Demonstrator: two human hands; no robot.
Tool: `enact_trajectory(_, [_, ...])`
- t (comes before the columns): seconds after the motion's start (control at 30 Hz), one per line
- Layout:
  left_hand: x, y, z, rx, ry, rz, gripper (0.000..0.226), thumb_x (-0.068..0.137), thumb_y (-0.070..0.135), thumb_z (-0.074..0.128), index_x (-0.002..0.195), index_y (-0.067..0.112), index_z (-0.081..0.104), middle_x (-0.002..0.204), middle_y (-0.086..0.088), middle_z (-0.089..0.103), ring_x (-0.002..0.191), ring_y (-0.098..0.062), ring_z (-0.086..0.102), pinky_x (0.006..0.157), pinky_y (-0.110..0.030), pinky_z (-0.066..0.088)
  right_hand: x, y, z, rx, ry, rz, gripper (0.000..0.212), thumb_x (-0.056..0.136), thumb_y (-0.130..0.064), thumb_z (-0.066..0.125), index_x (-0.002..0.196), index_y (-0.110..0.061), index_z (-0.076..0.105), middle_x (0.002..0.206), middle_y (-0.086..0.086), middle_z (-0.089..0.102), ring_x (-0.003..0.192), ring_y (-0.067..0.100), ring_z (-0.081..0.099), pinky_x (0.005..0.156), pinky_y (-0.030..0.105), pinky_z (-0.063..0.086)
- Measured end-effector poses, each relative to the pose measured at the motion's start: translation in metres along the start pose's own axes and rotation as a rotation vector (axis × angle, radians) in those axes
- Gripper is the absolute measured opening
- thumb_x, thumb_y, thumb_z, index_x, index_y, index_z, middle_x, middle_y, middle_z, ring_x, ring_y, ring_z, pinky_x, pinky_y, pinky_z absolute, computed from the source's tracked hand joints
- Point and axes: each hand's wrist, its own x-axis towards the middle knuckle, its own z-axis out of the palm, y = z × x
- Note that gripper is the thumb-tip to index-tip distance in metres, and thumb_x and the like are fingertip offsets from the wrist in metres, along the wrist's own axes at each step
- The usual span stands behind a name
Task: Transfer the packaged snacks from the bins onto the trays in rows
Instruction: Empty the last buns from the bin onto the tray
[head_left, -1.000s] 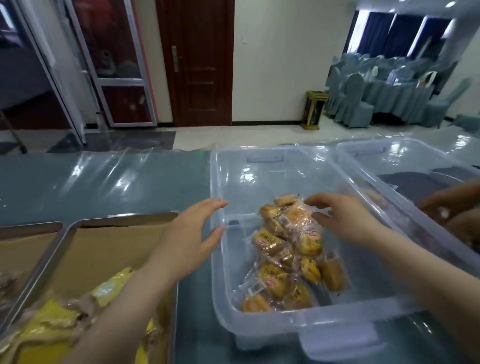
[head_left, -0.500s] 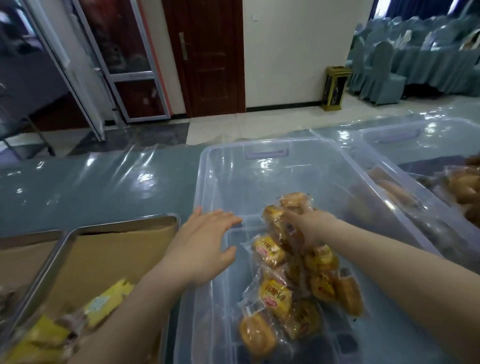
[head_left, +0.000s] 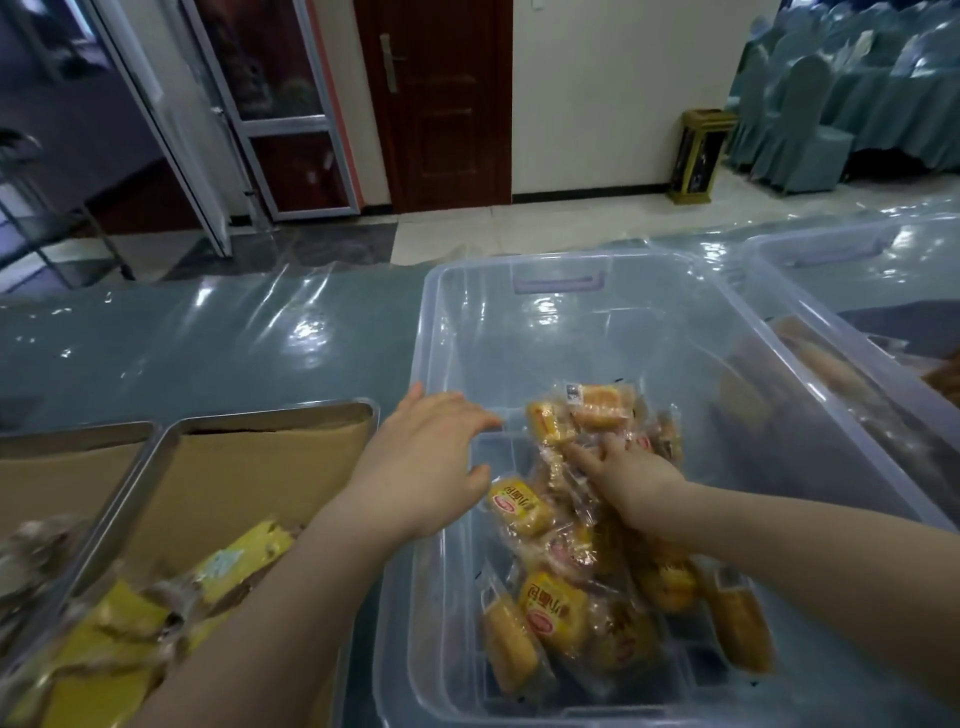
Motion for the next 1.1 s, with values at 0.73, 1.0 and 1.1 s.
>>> enact_trajectory(0.73, [0.015,0.018,-0.008,0.098,-0.244,-0.147,0.049,0.087,0.047,0.05,0.134,0.035,0.044,0.139,0.002,0.047,0.136,-0.015,0.03,0.115,-0.036,-0.002,-0.026,0.047,-0.103,0.121,0.251,0.079,0.041,0.078,-0.021,0.065,0.117,-0.025,0.055,0.082,-0.003,0.053,0.077,0.025,0.054,0.06,0.033,0.042])
enact_trajectory(1.0, [0.12,0.072,0.025,-0.24,-0.347,-0.308,0.05,0.088,0.035,0.056,0.13,0.01,0.049,0.133,-0.009,0.052,0.117,-0.029,0.05,0.101,-0.041,0.039,-0.009,0.039,-0.106,0.124,0.231,0.08,0.036,0.081,-0.017,0.06,0.116,-0.026,0.056,0.106,0.003,0.061,0.093,0.028,0.058,0.066,0.034,0.039])
enact_trajectory(1.1, [0.114,0.069,0.069,-0.218,-0.456,-0.335,0.052,0.085,0.031,0.061,0.129,0.007,0.048,0.13,-0.014,0.054,0.111,-0.03,0.054,0.088,-0.034,0.045,-0.009,0.043,-0.099,0.097,0.178,0.104,0.035,0.078,-0.02,0.064,0.112,-0.025,0.057,0.103,0.003,0.06,0.092,0.029,0.059,0.067,0.033,0.04])
